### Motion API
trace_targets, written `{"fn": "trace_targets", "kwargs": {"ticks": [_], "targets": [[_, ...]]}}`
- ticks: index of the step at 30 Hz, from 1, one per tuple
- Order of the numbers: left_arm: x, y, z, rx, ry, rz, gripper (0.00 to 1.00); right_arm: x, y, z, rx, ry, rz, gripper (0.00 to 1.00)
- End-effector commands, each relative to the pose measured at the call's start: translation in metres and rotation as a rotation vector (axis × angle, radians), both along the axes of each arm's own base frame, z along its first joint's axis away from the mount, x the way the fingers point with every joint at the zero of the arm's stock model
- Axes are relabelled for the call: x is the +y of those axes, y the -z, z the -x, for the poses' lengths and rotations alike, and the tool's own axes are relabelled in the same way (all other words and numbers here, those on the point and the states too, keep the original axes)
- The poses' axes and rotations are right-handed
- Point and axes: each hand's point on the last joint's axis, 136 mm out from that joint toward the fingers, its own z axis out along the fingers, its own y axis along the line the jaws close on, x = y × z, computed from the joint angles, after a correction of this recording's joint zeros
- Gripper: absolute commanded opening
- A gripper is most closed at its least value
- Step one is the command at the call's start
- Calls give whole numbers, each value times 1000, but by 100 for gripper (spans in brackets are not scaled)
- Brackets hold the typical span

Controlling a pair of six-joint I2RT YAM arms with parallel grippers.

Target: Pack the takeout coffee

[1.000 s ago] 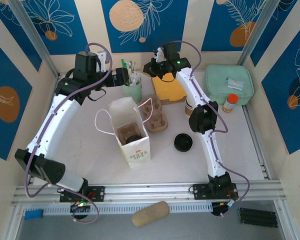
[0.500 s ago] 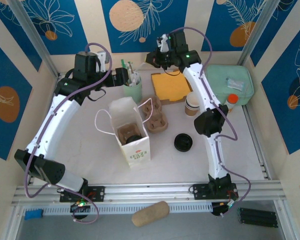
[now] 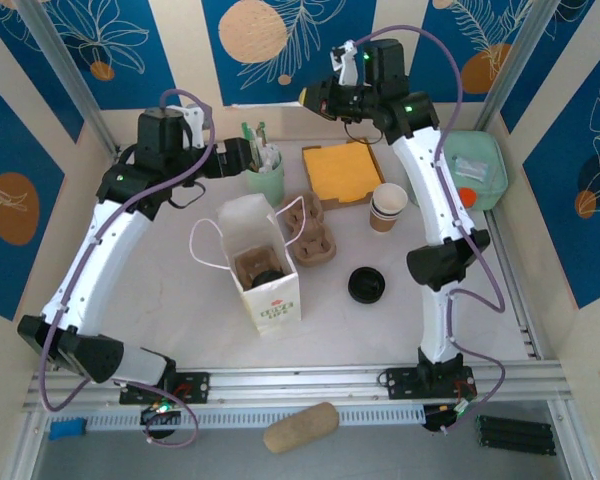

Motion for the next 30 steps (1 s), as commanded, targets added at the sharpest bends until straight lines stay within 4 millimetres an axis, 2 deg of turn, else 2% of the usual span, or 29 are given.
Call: {"fn": "trace_targets", "kwargs": {"ticks": [1,7,11,16,19,25,30], "targets": [[5,-6,8,-17,0,15,100,-5,-25,30,-65,-12,19,0],[18,-12,22,-43,-51,17,99,-5,-48,79,-132,-40,49,0],[34,-15,36,-61,-108,11,100,-5,-49,115,-174,-45,109,0],[57,-14,59,-76,-195,3,99,-6,-39,160,-195,-44,179,0],[65,-12,71,-72,-222,9,99,-5,-27,187,-199,-49,234,0],[72,-9,86,-61,-233,18,100,-6,-1,228,-207,-46,352,0],[71,-8,94,-51,-218,21,99,-5,22,251,-225,-28,459,0]]}}
